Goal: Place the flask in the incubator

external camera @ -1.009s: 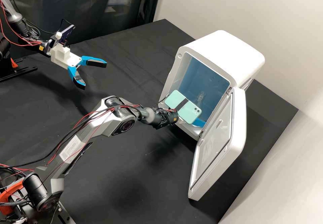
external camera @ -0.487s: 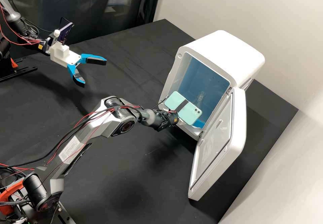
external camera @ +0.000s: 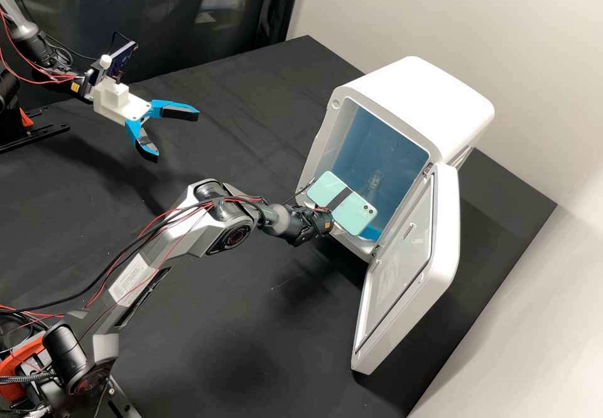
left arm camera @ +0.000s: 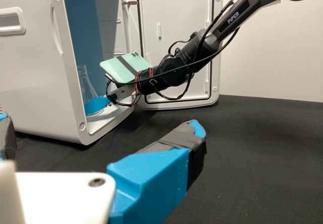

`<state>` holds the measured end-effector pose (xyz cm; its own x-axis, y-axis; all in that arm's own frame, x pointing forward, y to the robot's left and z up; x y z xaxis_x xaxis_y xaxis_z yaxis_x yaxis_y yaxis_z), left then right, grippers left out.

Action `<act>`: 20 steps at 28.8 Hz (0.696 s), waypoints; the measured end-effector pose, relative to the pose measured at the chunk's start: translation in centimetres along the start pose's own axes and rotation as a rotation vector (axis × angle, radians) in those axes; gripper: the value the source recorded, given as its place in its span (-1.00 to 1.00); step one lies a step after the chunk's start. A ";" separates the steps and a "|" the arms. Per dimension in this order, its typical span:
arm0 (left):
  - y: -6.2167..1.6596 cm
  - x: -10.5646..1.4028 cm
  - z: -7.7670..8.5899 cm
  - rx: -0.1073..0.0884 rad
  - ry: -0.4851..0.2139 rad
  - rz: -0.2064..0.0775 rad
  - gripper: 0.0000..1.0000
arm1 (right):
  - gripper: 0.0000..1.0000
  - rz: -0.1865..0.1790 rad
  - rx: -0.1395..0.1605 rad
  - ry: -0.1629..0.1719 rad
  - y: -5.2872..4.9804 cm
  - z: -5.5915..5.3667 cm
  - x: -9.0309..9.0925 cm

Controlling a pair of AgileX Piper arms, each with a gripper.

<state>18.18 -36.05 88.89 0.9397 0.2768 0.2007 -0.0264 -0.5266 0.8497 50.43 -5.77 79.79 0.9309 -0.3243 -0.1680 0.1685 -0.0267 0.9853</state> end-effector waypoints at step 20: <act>1.79 -1.0 -0.3 0.075 0.030 0.086 1.00 | 1.00 0.009 0.015 0.002 -0.3 1.4 -2.7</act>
<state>17.07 -37.06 90.34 0.9246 0.2511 0.2865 -0.0799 -0.6074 0.7903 47.42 -6.21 80.03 0.9332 -0.3224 -0.1590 0.1550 -0.0381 0.9872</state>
